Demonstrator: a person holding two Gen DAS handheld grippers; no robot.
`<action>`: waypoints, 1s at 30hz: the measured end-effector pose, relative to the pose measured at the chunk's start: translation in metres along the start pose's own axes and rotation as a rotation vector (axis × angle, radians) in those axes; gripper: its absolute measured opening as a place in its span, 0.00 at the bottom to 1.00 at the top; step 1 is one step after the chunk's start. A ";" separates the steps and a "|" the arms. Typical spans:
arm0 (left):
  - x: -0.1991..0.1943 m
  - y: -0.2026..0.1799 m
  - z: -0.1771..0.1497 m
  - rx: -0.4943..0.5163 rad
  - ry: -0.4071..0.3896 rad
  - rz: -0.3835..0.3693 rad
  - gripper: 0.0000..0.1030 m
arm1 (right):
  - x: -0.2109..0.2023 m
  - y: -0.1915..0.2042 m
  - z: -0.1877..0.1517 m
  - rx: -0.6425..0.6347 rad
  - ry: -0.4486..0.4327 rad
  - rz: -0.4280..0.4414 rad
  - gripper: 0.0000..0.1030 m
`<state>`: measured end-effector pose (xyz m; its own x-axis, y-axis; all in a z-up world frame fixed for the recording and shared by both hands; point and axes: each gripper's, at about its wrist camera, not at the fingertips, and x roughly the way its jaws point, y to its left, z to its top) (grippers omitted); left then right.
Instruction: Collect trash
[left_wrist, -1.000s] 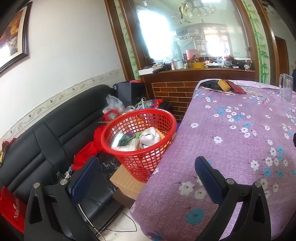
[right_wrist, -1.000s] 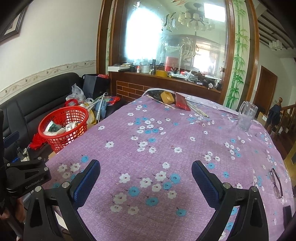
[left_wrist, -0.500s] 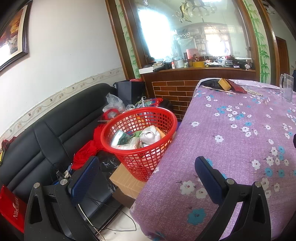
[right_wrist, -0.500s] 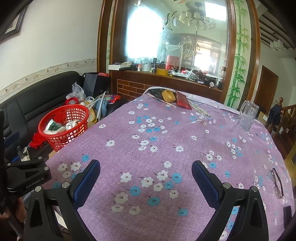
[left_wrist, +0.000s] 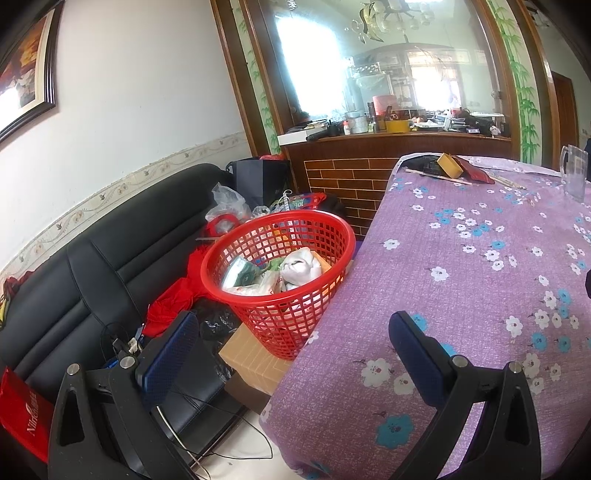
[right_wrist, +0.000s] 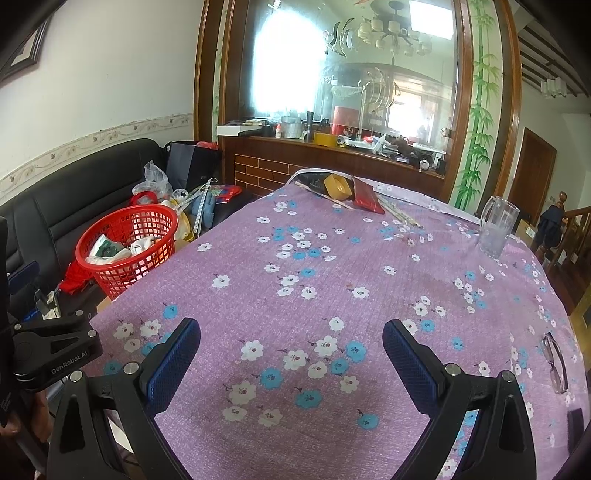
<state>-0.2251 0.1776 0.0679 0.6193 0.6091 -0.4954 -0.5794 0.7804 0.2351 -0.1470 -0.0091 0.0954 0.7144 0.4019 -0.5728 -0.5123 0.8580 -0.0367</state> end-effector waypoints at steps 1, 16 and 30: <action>0.000 0.001 -0.001 -0.001 0.000 0.001 1.00 | 0.001 0.000 -0.001 0.000 0.002 0.000 0.98; 0.000 0.003 -0.002 0.001 0.001 0.006 1.00 | 0.003 0.002 -0.003 0.000 0.007 0.007 0.98; 0.000 -0.042 0.014 0.109 0.009 -0.073 1.00 | 0.012 -0.036 -0.007 0.101 0.051 0.000 0.98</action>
<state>-0.1932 0.1468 0.0693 0.6527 0.5495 -0.5216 -0.4721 0.8334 0.2872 -0.1232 -0.0370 0.0838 0.6879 0.3879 -0.6135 -0.4600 0.8868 0.0450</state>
